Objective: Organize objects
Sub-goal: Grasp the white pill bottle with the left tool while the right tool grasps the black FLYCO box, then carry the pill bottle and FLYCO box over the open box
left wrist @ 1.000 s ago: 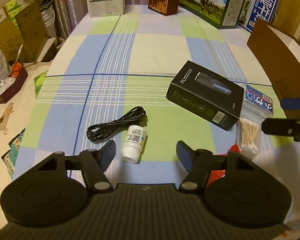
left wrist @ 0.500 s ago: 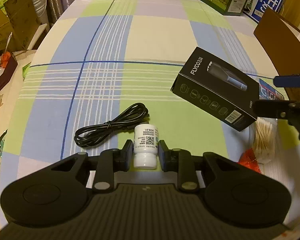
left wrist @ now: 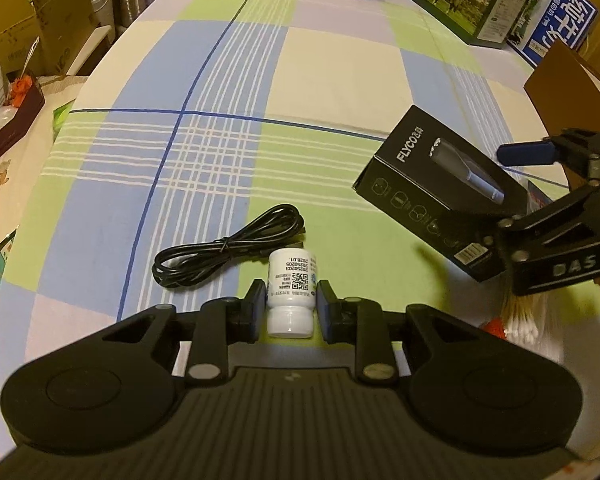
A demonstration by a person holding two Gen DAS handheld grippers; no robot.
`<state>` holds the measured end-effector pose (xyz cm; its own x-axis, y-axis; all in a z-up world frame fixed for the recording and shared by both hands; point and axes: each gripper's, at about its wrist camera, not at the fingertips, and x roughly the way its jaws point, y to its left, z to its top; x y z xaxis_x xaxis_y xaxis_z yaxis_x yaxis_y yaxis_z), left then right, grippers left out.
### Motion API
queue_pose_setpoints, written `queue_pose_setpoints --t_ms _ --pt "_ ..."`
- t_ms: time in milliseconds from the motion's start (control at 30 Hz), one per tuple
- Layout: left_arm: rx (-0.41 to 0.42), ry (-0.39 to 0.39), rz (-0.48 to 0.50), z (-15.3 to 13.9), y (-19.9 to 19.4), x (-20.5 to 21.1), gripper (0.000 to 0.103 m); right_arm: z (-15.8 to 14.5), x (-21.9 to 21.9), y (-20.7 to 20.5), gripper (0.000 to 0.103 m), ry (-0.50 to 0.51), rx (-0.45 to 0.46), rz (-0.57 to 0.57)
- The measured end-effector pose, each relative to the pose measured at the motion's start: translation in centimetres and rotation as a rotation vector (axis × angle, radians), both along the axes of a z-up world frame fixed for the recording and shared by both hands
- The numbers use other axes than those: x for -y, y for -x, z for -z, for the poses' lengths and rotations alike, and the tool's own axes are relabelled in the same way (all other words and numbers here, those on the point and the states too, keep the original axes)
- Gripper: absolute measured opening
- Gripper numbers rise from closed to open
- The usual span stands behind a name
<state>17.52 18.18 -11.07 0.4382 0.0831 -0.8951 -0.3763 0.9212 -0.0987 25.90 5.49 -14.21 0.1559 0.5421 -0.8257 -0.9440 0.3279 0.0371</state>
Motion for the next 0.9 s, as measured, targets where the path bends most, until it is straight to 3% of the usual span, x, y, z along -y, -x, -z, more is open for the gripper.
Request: queue_pose_setpoints --t_ms 67,100,133,633,900 --pt "-0.001 0.002 0.000 0.0 -0.2 0.1 0.022 0.4 -0.4 -0.1 0.091 0.011 0.006 -0.014" --pt "-0.002 0.001 0.000 0.0 -0.2 0.2 0.022 0.7 -0.6 -0.1 0.082 0.024 0.016 -0.016" --pt "-0.002 0.002 -0.001 0.0 -0.3 0.2 0.022 0.8 -0.6 0.0 0.081 0.022 0.023 -0.020" --pt "0.042 -0.006 0.018 -2.0 -0.5 1.2 0.022 -2.2 2.2 0.9 0.077 -0.046 -0.037 0.066" --pt "0.062 -0.007 0.030 -3.1 0.6 2.0 0.022 -4.8 6.9 3.4 0.077 -0.100 -0.053 0.134"
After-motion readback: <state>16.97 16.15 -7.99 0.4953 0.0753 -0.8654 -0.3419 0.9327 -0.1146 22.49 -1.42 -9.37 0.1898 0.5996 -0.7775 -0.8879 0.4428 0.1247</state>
